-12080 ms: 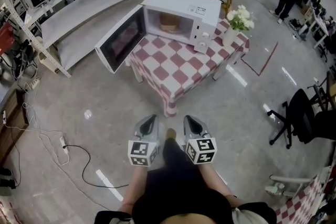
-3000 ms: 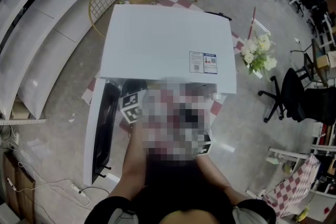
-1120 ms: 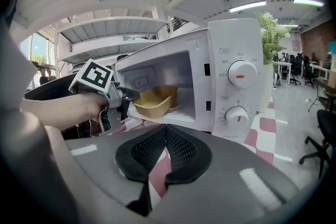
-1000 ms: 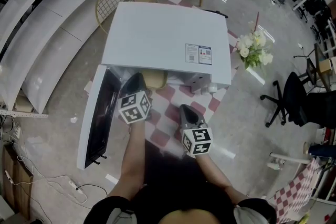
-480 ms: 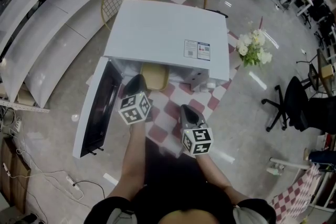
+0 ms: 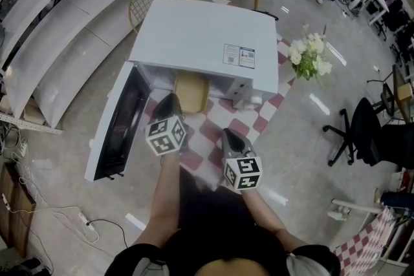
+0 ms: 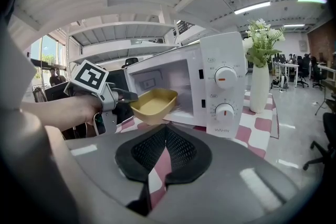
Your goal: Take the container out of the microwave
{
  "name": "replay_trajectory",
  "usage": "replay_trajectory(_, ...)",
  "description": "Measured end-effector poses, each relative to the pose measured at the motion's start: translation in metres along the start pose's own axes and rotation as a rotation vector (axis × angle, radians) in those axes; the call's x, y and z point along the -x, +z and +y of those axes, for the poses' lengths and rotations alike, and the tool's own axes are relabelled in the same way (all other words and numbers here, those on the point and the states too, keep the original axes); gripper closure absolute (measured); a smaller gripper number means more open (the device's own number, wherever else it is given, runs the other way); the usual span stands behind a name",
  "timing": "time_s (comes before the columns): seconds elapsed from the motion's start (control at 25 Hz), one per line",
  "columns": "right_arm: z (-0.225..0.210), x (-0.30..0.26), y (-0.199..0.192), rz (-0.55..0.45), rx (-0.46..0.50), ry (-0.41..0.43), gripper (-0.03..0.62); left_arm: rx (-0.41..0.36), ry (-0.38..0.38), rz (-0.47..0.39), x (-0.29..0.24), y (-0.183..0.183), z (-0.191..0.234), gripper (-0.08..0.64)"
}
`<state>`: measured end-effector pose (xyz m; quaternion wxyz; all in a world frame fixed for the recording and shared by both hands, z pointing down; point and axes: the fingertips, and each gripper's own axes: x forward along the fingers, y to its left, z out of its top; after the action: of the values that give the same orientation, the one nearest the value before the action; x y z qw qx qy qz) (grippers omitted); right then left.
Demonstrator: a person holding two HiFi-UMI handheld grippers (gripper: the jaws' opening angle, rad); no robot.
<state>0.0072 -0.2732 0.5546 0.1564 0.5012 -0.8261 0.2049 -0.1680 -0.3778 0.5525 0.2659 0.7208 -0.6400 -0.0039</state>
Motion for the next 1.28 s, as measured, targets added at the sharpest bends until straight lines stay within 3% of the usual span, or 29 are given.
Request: replay_trajectory(1.28,0.007,0.061,-0.039,-0.006,0.027,0.078,0.592,0.068,0.045,-0.057,0.092,-0.037,-0.019,0.535)
